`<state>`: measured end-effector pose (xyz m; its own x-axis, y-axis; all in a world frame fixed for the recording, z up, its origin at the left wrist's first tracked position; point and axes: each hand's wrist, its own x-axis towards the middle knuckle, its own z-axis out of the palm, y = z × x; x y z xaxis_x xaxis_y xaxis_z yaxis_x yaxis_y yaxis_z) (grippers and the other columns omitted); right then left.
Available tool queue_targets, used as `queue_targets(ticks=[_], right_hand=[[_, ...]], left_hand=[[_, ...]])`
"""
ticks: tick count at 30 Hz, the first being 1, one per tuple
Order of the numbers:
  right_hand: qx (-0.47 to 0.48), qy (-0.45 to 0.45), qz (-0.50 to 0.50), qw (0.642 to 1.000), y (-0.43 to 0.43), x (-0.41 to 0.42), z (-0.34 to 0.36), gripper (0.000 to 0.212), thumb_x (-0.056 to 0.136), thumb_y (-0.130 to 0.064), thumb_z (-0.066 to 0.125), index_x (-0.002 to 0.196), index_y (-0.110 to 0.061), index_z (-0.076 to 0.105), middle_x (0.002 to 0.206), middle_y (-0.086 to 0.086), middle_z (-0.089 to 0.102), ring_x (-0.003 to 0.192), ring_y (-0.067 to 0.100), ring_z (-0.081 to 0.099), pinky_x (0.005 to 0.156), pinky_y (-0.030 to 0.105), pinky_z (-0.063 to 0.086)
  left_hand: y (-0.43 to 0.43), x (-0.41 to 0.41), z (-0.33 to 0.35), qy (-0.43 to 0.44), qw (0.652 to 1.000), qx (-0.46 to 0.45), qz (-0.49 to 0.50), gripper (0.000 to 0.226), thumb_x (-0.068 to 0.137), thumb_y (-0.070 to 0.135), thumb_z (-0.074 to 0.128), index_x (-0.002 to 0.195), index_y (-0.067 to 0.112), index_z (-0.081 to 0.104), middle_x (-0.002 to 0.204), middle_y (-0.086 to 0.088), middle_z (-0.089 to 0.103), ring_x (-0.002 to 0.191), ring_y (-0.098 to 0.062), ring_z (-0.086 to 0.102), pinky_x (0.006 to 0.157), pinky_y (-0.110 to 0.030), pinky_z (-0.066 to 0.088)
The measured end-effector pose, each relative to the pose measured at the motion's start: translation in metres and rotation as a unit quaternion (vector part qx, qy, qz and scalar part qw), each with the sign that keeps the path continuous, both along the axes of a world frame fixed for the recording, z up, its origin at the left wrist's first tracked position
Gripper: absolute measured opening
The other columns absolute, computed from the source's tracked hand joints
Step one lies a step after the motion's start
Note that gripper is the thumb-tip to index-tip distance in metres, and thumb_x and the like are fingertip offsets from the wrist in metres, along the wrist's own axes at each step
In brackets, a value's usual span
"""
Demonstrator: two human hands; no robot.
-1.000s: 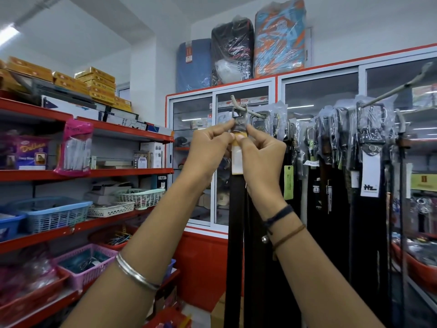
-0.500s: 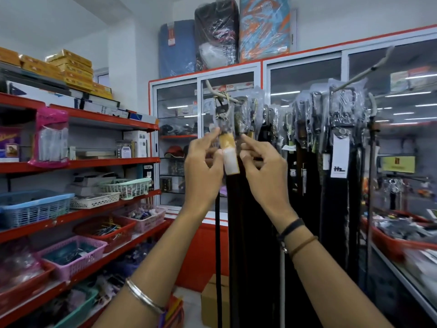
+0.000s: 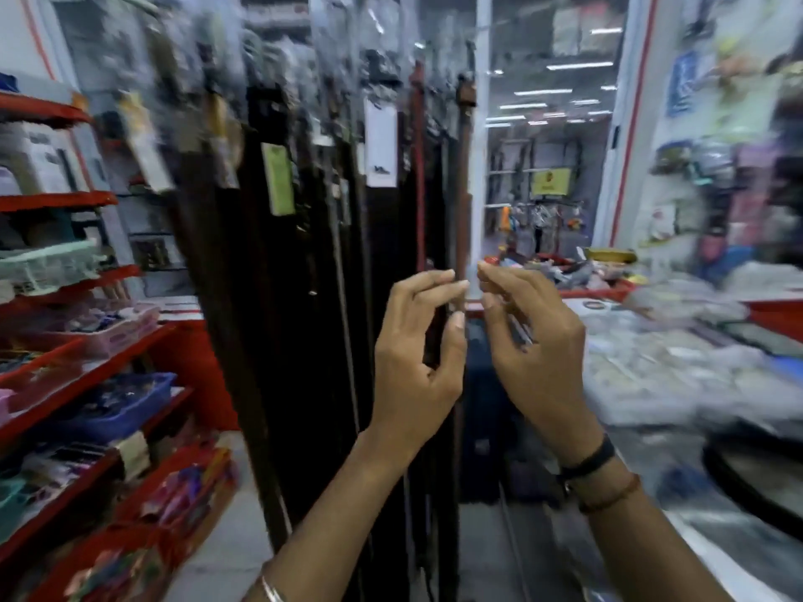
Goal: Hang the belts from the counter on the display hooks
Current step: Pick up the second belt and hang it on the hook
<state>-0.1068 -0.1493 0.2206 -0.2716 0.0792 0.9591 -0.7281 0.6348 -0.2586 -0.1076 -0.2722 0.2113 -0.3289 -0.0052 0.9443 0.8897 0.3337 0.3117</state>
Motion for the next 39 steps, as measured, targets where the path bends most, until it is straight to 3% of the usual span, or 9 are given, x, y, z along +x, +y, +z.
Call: queue_targets(ticks=[6,10,12,15,20,26,30,33,39], right_hand=[[-0.052,-0.097,-0.088,0.990,0.127,0.014,-0.073,0.022,0.091,-0.004,0.053,0.109,-0.005,0.064,0.103,0.009,0.066,0.093,0.014,0.063,0.079,0.021,0.053],[-0.057,-0.178,-0.163,0.969,0.214,0.016,-0.112,0.020,0.090,-0.003,0.054,0.107,-0.003,0.064,0.100,0.012,0.066,0.089,0.010,0.058,0.076,0.005,0.044],[-0.059,-0.232,-0.195,0.951,0.255,0.012,-0.129,0.019,0.090,-0.004,0.055,0.107,-0.002,0.063,0.101,0.016,0.066,0.090,0.019,0.061,0.079,0.014,0.047],[-0.062,-0.311,-0.241,0.917,0.317,0.001,-0.152,0.018,0.088,-0.004,0.058,0.105,0.001,0.063,0.102,0.022,0.067,0.092,0.035,0.064,0.082,0.034,0.050],[-0.036,-0.461,-0.317,0.828,0.407,-0.028,-0.188,0.028,0.089,-0.014,0.059,0.115,-0.001,0.058,0.114,0.023,0.061,0.104,0.039,0.058,0.088,0.044,0.048],[0.092,-0.601,-0.304,0.734,0.460,-0.070,-0.213,0.043,0.088,-0.025,0.061,0.124,-0.006,0.046,0.127,0.021,0.052,0.114,0.040,0.052,0.093,0.050,0.045],[0.119,-0.608,-0.335,0.710,0.467,-0.087,-0.217,0.042,0.088,-0.026,0.061,0.121,-0.004,0.047,0.123,0.022,0.055,0.114,0.041,0.051,0.092,0.050,0.043],[0.100,-0.589,-0.357,0.718,0.466,-0.093,-0.213,0.032,0.085,-0.021,0.064,0.108,-0.001,0.054,0.113,0.025,0.060,0.107,0.042,0.054,0.087,0.049,0.046],[0.086,-0.556,-0.369,0.740,0.444,-0.080,-0.189,0.023,0.080,-0.024,0.070,0.092,-0.005,0.065,0.102,0.021,0.068,0.097,0.039,0.061,0.074,0.041,0.046]], left_hand=[[0.108,-0.007,-0.066,-0.132,0.986,-0.034,-0.098,0.019,0.090,0.004,0.055,0.107,0.006,0.063,0.110,-0.007,0.062,0.109,-0.010,0.056,0.093,-0.026,0.046],[0.179,-0.016,-0.102,-0.224,0.959,-0.090,-0.146,0.015,0.092,0.010,0.054,0.104,0.011,0.063,0.105,-0.001,0.059,0.101,-0.006,0.055,0.088,-0.020,0.045],[0.213,-0.022,-0.119,-0.266,0.942,-0.119,-0.165,0.016,0.091,0.012,0.054,0.104,0.011,0.063,0.102,0.002,0.057,0.095,-0.008,0.054,0.085,-0.018,0.042],[0.267,-0.036,-0.145,-0.348,0.906,-0.168,-0.175,0.019,0.091,0.016,0.056,0.108,0.011,0.063,0.110,-0.004,0.058,0.100,-0.015,0.055,0.086,-0.024,0.043],[0.342,-0.061,-0.177,-0.481,0.820,-0.260,-0.170,0.031,0.093,0.024,0.055,0.120,0.008,0.054,0.124,-0.013,0.052,0.115,-0.028,0.051,0.097,-0.037,0.044],[0.396,-0.089,-0.199,-0.565,0.761,-0.306,-0.096,0.040,0.088,0.034,0.060,0.117,0.007,0.051,0.126,-0.014,0.049,0.112,-0.033,0.052,0.088,-0.038,0.044],[0.409,-0.103,-0.215,-0.575,0.758,-0.297,-0.081,0.036,0.076,0.034,0.064,0.090,0.000,0.061,0.103,-0.027,0.064,0.086,-0.038,0.065,0.071,-0.043,0.055],[0.410,-0.105,-0.212,-0.578,0.759,-0.289,-0.081,0.037,0.071,0.026,0.063,0.086,-0.008,0.060,0.099,-0.032,0.063,0.084,-0.043,0.065,0.068,-0.046,0.055],[0.375,-0.104,-0.196,-0.529,0.789,-0.307,-0.060,0.006,0.076,0.012,0.059,0.073,0.007,0.058,0.088,-0.015,0.065,0.082,-0.035,0.063,0.065,-0.039,0.051]])
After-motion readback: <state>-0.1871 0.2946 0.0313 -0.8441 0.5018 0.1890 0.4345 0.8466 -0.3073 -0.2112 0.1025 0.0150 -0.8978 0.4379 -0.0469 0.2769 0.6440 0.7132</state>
